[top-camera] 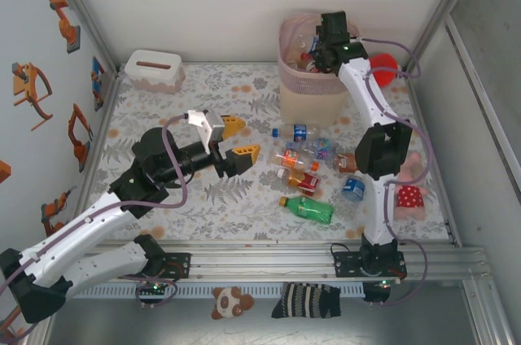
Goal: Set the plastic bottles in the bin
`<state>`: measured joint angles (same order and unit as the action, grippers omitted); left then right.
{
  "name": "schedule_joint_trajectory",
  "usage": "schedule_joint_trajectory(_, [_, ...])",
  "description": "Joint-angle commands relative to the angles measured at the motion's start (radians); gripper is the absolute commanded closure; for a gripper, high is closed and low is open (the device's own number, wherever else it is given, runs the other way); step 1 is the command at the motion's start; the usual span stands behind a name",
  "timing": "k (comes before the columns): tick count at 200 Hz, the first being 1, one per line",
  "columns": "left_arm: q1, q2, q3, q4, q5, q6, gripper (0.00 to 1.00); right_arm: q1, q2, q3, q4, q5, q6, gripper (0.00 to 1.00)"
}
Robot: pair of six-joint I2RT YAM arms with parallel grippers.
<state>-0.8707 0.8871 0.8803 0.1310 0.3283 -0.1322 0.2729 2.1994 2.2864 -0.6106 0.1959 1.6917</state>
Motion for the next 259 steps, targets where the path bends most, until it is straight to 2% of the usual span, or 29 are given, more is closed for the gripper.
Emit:
schedule_joint_trajectory(1, [0.002,-0.019,-0.008,-0.005,-0.007,0.014,0.22,0.008,-0.075,0.006,-0.051,0.079,0.022,0.23])
schedule_joint_trajectory(69, [0.002,-0.012,-0.003,-0.008,-0.009,0.002,0.22,0.016,-0.187,-0.055,-0.018,0.093,0.001,0.22])
schedule_joint_trajectory(102, [0.002,0.004,-0.001,-0.001,-0.008,-0.007,0.22,0.017,-0.21,-0.104,0.134,0.042,-0.124,0.23])
schedule_joint_trajectory(135, [0.002,0.021,0.006,-0.008,-0.005,-0.01,0.22,0.017,-0.142,-0.04,0.2,-0.08,-0.24,0.26])
schedule_joint_trajectory(210, [0.002,0.026,-0.003,-0.005,-0.026,-0.022,0.22,0.017,0.069,0.082,0.456,-0.29,-0.277,0.28])
schedule_joint_trajectory(259, [0.002,0.038,-0.003,0.007,-0.034,-0.023,0.22,0.021,0.123,0.096,0.492,-0.281,-0.295,0.27])
